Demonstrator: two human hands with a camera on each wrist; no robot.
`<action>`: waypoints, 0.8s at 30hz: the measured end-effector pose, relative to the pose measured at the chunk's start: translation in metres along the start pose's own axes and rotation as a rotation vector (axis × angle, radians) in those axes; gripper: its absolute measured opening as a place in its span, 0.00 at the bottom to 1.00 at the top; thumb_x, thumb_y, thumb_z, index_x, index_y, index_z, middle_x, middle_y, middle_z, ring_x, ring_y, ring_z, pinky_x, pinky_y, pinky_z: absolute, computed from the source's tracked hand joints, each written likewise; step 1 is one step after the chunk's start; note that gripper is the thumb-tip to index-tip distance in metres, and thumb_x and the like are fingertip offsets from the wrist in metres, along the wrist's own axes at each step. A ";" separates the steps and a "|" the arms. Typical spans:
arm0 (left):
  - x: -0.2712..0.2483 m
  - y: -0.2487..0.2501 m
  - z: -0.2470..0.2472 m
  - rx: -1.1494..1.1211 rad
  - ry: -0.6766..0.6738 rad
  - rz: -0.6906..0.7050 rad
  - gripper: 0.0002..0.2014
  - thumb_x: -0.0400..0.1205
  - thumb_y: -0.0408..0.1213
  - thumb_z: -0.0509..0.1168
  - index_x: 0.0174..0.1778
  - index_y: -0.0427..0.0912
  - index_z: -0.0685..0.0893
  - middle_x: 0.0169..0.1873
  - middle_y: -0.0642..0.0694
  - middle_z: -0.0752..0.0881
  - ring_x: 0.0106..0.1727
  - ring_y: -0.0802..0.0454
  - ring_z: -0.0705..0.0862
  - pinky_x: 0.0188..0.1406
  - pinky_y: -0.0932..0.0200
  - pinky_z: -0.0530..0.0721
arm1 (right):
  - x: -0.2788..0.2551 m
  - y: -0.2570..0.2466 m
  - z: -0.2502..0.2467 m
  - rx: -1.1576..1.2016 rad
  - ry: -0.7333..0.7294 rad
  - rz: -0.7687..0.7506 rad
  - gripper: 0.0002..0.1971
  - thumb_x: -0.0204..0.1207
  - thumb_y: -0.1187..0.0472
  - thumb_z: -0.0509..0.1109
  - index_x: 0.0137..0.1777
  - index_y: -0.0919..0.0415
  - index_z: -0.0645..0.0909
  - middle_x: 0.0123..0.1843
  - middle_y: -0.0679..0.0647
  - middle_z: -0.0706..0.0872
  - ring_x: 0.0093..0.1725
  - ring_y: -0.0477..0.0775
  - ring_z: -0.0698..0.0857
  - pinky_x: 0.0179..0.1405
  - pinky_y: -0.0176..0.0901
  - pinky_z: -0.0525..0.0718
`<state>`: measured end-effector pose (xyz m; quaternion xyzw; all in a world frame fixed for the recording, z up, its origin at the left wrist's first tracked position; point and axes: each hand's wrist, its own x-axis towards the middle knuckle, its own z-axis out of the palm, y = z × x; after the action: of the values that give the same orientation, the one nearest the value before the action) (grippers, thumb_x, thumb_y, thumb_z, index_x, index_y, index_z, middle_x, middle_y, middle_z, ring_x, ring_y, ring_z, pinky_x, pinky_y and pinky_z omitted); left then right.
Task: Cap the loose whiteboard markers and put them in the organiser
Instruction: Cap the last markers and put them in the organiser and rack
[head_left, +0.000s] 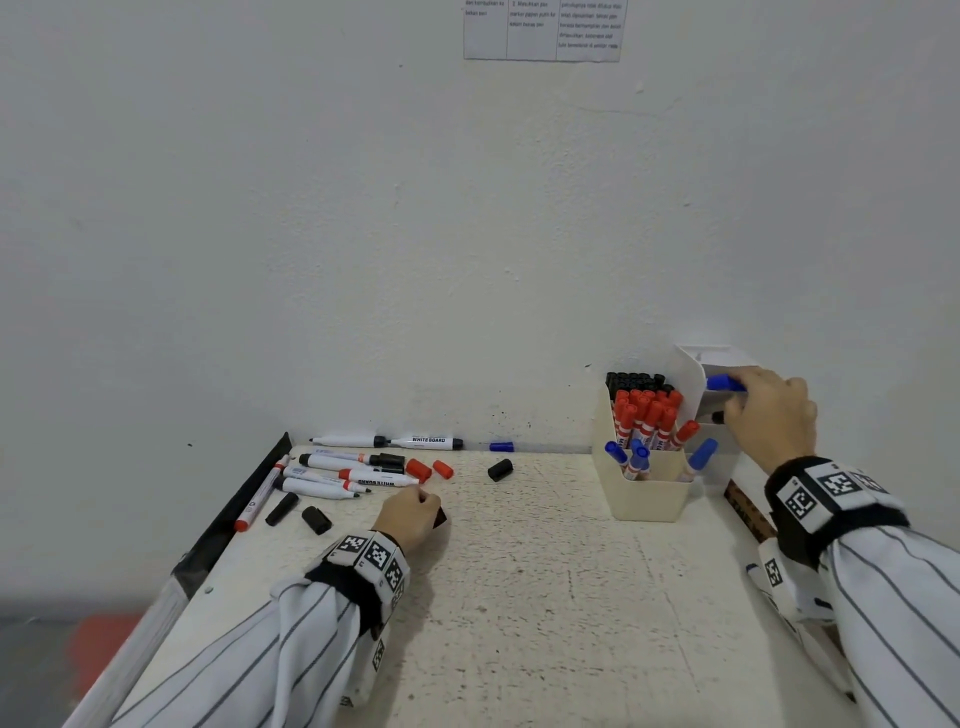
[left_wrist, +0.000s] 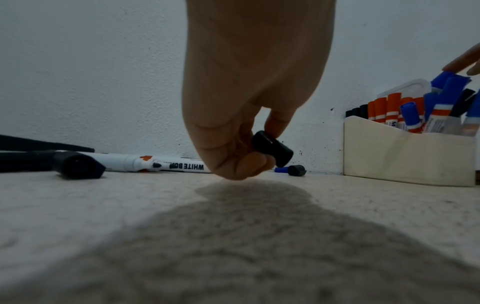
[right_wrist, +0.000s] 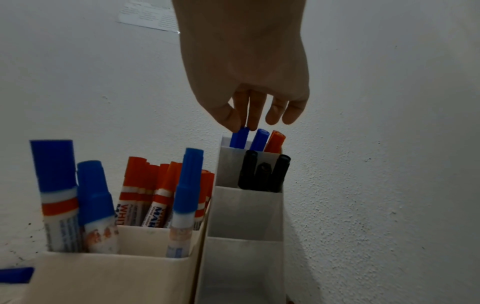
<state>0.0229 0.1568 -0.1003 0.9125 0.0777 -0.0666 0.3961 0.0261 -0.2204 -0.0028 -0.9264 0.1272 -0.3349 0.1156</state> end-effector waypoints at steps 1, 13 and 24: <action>0.000 0.000 0.001 0.003 0.002 0.006 0.08 0.85 0.38 0.54 0.48 0.39 0.77 0.46 0.43 0.79 0.48 0.48 0.76 0.47 0.59 0.72 | -0.001 0.001 -0.002 0.000 -0.039 -0.010 0.18 0.76 0.70 0.60 0.64 0.62 0.79 0.63 0.61 0.82 0.55 0.67 0.74 0.52 0.55 0.71; -0.007 0.009 0.008 0.041 0.030 0.026 0.08 0.83 0.36 0.58 0.50 0.37 0.81 0.57 0.37 0.84 0.58 0.43 0.80 0.50 0.60 0.72 | -0.038 0.033 -0.040 0.127 -0.566 0.409 0.08 0.81 0.63 0.61 0.52 0.65 0.79 0.47 0.62 0.84 0.40 0.59 0.85 0.40 0.48 0.87; -0.020 0.005 0.010 -0.075 0.042 0.068 0.05 0.77 0.30 0.68 0.41 0.42 0.79 0.50 0.41 0.82 0.54 0.45 0.82 0.55 0.55 0.82 | -0.113 0.038 -0.011 -0.423 -0.930 0.277 0.20 0.81 0.55 0.61 0.68 0.67 0.73 0.61 0.57 0.83 0.58 0.53 0.84 0.45 0.36 0.77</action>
<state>0.0033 0.1438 -0.0998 0.9003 0.0572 -0.0309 0.4305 -0.0708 -0.2226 -0.0729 -0.9547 0.2486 0.1627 0.0136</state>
